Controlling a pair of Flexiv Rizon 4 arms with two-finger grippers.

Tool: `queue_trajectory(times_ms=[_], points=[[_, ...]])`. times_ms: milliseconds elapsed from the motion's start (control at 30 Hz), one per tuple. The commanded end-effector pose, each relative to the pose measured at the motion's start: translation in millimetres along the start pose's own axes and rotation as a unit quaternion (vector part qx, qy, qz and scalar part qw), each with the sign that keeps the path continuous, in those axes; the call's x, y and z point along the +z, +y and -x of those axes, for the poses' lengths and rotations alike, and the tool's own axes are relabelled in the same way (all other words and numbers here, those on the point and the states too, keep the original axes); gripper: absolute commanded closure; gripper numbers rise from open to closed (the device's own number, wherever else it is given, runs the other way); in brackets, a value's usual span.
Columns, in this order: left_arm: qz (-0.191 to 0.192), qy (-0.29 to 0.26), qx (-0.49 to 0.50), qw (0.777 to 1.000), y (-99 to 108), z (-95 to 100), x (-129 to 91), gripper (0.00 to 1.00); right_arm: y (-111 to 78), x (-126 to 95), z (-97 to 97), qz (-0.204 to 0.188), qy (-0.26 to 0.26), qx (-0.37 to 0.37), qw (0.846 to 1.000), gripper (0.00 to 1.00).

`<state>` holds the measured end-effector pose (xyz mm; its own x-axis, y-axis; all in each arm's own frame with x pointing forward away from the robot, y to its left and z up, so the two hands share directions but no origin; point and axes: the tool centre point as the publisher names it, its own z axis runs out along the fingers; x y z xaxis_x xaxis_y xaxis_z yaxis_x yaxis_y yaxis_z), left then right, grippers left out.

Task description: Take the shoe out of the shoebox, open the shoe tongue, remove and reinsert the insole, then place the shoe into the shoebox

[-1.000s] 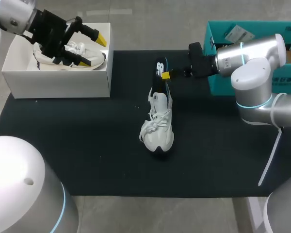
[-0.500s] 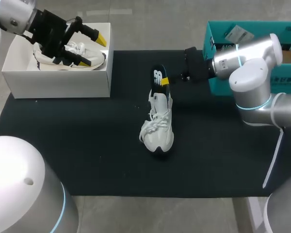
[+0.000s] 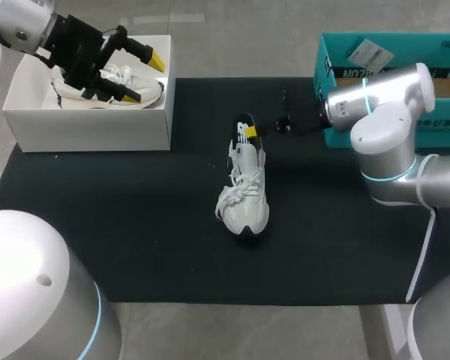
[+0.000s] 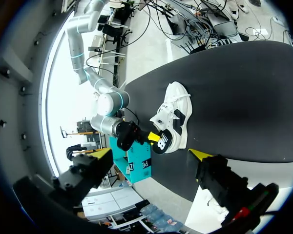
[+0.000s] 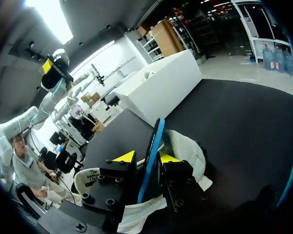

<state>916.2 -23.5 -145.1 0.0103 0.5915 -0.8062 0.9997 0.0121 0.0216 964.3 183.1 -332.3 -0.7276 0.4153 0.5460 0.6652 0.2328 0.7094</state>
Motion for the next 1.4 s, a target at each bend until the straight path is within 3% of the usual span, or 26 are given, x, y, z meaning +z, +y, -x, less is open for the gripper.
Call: queue_trajectory(times_ms=[33,100,233,600,1033,1300,1333,1367,1400], points=[[0.0,0.002,0.0,1.0,0.0,0.3,-0.2,0.0,16.3,-6.7,7.6,-0.006,-0.003,-0.006,1.0,0.67],[0.0,0.002,0.0,1.0,0.0,0.3,-0.2,0.0,21.4,-8.2,13.9,-0.008,-0.004,-0.011,1.0,0.72],[0.0,0.002,0.0,1.0,0.0,0.3,-0.2,0.0,28.0,-5.4,14.6,-0.01,-0.002,-0.014,1.0,1.0],[0.0,0.002,0.0,1.0,0.0,0.3,-0.2,0.0,12.7,-2.7,12.0,-0.016,0.003,0.006,1.0,1.0],[0.0,0.002,0.0,1.0,0.0,0.3,-0.2,0.0,-18.0,6.9,-9.8,-0.037,0.016,0.042,0.998,1.0],[0.0,0.002,0.0,1.0,0.0,0.3,-0.2,0.0,-22.0,6.8,-11.1,-0.032,0.008,0.047,0.998,1.0],[0.0,0.002,0.0,1.0,0.0,0.3,-0.2,0.0,-20.3,6.2,-11.1,-0.029,0.004,0.046,0.999,0.56],[0.0,0.002,0.0,1.0,0.0,0.3,-0.2,0.0,-18.6,5.5,-11.1,-0.028,0.002,0.044,0.999,0.03],[0.0,0.002,0.0,1.0,0.0,0.3,-0.2,0.0,-16.9,4.9,-11.1,-0.026,0.001,0.043,0.999,0.0]])
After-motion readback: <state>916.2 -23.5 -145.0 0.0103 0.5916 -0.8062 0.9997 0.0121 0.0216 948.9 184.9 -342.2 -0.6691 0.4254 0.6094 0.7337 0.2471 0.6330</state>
